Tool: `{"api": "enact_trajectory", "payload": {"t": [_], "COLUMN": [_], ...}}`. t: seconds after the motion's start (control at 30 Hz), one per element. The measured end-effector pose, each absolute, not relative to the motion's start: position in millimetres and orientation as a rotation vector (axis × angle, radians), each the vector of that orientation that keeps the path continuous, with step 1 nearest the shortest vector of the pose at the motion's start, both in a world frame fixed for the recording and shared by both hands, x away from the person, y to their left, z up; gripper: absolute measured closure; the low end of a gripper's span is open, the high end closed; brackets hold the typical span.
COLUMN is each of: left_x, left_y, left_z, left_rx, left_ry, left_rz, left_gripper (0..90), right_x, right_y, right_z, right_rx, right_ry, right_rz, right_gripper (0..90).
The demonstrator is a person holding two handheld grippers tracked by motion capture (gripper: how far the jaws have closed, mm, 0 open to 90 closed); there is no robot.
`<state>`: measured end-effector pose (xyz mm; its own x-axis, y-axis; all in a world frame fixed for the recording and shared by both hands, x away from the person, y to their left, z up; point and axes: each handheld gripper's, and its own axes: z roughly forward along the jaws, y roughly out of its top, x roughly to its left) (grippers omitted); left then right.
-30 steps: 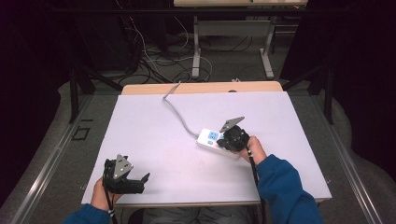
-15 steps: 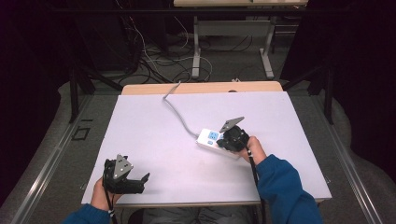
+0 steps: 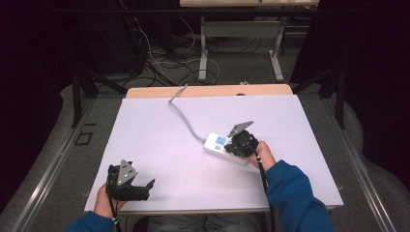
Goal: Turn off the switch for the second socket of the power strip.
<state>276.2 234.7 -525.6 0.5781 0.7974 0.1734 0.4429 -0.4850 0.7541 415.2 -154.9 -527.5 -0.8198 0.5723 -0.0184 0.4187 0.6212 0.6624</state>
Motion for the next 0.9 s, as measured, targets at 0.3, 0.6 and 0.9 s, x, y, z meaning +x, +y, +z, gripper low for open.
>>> {"api": "enact_trajectory", "payload": {"t": [0.3,0.6,0.9], "left_x": [276.1,276.2,276.0], "left_y": [234.7,234.5,234.6], "left_z": [-525.6,-525.6,-525.6], "left_rx": [2.139,2.140,2.139], "left_ry": [0.983,0.982,0.982], "left_rz": [0.681,0.682,0.682], "left_gripper": [1.5,1.5,1.5], "right_x": [415.6,414.7,413.5], "right_y": [-155.7,-155.7,-153.7], "right_z": [-528.1,-527.4,-527.8], "right_rx": [0.804,0.801,0.780], "right_ry": [2.615,2.619,2.607], "right_rz": [1.005,0.989,0.980], "right_gripper": [90.0,90.0,90.0]}}
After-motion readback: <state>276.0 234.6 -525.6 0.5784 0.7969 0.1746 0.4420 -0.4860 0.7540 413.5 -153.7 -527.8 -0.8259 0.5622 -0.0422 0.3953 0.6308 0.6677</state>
